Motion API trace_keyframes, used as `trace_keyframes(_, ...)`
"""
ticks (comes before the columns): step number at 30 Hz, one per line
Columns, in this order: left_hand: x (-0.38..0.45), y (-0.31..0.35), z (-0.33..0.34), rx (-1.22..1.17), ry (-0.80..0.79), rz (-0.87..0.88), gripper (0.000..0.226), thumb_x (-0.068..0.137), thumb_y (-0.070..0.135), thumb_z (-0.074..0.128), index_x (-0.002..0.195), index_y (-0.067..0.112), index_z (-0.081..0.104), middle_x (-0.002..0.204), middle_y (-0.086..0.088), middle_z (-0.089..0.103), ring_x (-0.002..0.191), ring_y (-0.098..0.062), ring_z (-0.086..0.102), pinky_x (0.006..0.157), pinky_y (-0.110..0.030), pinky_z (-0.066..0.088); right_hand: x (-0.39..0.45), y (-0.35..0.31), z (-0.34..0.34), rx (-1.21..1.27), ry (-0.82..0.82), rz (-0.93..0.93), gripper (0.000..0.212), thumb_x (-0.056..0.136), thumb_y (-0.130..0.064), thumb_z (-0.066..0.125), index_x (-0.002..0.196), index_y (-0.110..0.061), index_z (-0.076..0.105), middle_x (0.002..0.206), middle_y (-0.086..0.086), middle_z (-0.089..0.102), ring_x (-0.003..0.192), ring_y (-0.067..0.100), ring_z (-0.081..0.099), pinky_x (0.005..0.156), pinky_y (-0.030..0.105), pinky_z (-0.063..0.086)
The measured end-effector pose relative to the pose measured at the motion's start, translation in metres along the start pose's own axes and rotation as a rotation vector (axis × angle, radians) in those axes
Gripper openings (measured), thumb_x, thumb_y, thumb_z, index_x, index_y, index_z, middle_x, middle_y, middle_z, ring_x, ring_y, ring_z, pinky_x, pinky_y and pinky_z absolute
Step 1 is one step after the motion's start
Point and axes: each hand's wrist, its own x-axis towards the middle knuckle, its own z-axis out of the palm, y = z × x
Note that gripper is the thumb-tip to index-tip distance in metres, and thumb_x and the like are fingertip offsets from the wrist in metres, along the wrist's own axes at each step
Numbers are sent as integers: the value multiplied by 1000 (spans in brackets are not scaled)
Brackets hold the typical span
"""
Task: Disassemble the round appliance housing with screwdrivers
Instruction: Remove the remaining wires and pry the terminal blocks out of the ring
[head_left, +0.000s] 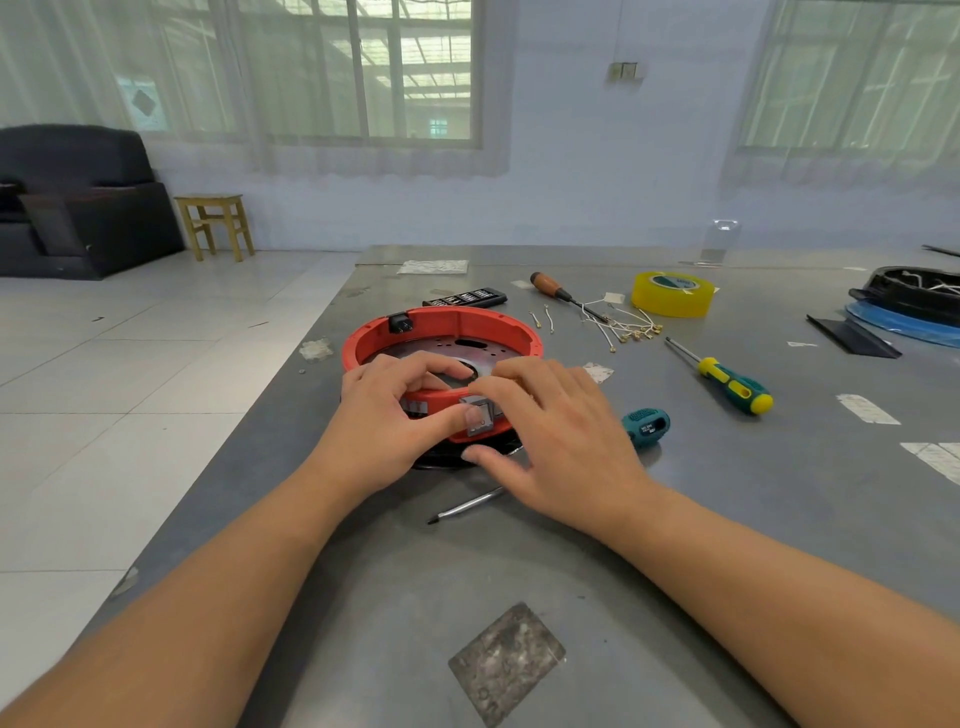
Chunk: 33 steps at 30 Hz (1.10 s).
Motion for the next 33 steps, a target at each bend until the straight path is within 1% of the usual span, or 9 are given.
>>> trace_keyframes(5, 2, -1, -1, -5, 0, 0, 33, 80, 57, 85, 108, 47, 69, 93, 18, 77, 114, -3, 56, 111, -37, 33, 10, -4, 5, -8, 19, -28, 39, 88, -43, 75, 120, -21, 68, 118, 2, 62, 104, 25, 58, 81, 38, 45)
trace_keyframes(7, 2, -2, -1, 7, -4, 13, 36, 77, 65, 82, 107, 50, 68, 95, 17, 76, 115, -1, 54, 112, -33, 32, 9, -2, 6, 15, 26, -39, 37, 89, -41, 75, 118, -19, 70, 117, 3, 63, 104, 26, 60, 81, 39, 46)
trace_keyframes(9, 1, -2, -1, 31, -14, 15, 39, 78, 77, 62, 108, 54, 67, 97, 19, 73, 115, 6, 47, 110, -26, 28, 8, 0, 5, 47, 35, -43, 35, 89, -39, 75, 115, -16, 71, 117, 4, 64, 105, 27, 61, 82, 42, 49)
trace_keyframes(12, 1, -2, -1, 70, -59, 37, 44, 94, 72, 34, 114, 56, 69, 94, 27, 69, 106, 1, 50, 110, -32, 25, 2, 4, 1, 111, 67, -60, 38, 91, -43, 72, 116, -14, 70, 118, 5, 63, 107, 25, 61, 84, 42, 52)
trace_keyframes(15, -1, 2, 1, 130, -30, 40, 44, 100, 66, 31, 115, 55, 71, 87, 44, 62, 91, -3, 50, 105, -35, 27, -9, 17, -8, 182, 133, -43, 41, 94, -49, 69, 118, -15, 67, 118, 1, 60, 109, 17, 60, 92, 32, 51)
trace_keyframes(19, -1, 11, 3, 308, 41, 39, 48, 93, 76, 37, 110, 53, 75, 77, 38, 60, 83, -2, 54, 104, -42, 35, -16, 50, -21, 273, 169, 235, 38, 89, -44, 75, 118, -20, 70, 114, -3, 58, 96, 5, 55, 88, 16, 43)
trace_keyframes(22, -2, 18, 7, 497, 42, 57, 57, 87, 83, 41, 111, 46, 77, 83, 22, 70, 87, -11, 57, 106, -48, 40, -14, 74, -24, 235, 84, 469, 36, 86, -43, 78, 118, -27, 70, 112, -10, 55, 93, 7, 54, 80, 21, 41)
trace_keyframes(26, -3, 27, 18, 553, 85, 53, 47, 88, 75, 49, 99, 38, 76, 90, 13, 75, 97, -20, 64, 111, -55, 36, -9, 93, -21, 181, -76, 631, 39, 86, -39, 80, 122, -29, 70, 115, -6, 61, 91, 9, 57, 81, 26, 42)
trace_keyframes(33, -1, 23, 29, 473, 164, 45, 34, 90, 61, 59, 86, 31, 74, 64, 27, 38, 81, -20, 60, 100, -55, 38, 0, 131, -16, 394, -219, 894, 43, 81, -35, 86, 121, -27, 73, 108, -9, 72, 98, 12, 67, 82, 29, 53)
